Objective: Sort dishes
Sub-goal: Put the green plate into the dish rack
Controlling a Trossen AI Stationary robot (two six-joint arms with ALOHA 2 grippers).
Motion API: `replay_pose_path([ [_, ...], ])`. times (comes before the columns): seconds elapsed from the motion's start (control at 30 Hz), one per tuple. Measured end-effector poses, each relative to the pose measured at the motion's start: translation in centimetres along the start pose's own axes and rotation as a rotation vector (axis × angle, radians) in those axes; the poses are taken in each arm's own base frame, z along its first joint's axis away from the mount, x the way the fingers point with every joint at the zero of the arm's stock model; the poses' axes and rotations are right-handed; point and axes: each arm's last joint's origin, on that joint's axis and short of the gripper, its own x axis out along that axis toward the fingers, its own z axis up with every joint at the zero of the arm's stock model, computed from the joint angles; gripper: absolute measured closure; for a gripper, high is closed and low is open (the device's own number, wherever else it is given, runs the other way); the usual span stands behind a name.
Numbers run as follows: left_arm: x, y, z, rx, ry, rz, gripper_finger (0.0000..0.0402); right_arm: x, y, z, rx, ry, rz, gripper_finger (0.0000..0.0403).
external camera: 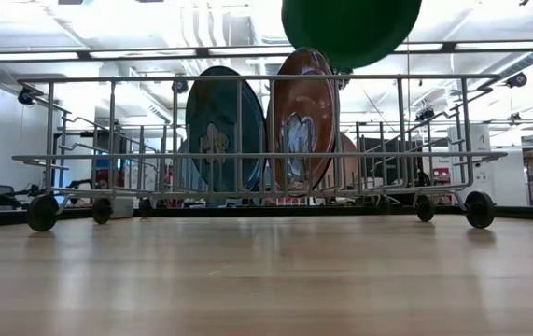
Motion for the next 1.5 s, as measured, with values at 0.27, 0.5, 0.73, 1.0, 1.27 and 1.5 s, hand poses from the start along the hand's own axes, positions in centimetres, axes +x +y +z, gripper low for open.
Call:
replay_pose_path([
  [0.27, 0.5, 2.5, 2.6, -0.041, 0.013, 0.024, 0.0191, 1.8, 1.0, -0.5, 0.038, 0.021, -0.087, 0.0403],
  [0.5, 1.6, 4.3, 4.2, 0.059, 0.047, 0.08, 0.0191, 2.7, 3.0, -1.3, 0.076, 0.028, -0.123, 0.0403],
  [0.73, 4.2, 6.8, 4.6, 0.114, 0.145, 0.232, 0.0191, 3.0, 3.7, -1.8, 0.137, 0.031, -0.118, 0.0403],
  [1.0, 6.1, 8.3, 2.8, 0.154, 0.239, 0.365, 0.0191, 3.8, 2.8, -4.1, 0.09, 0.187, 0.06, 0.0403],
  [1.27, 6.7, 8.3, 2.2, 0.195, 0.269, 0.393, 0.0191, 4.6, 0.2, -4.5, 0.24, 0.253, -0.033, 0.0403],
  [1.5, 6.5, 9.2, 1.5, 0.216, 0.287, 0.408, 0.0191, 4.7, 0.6, -5.8, 0.336, 0.333, -0.051, 0.0403],
])
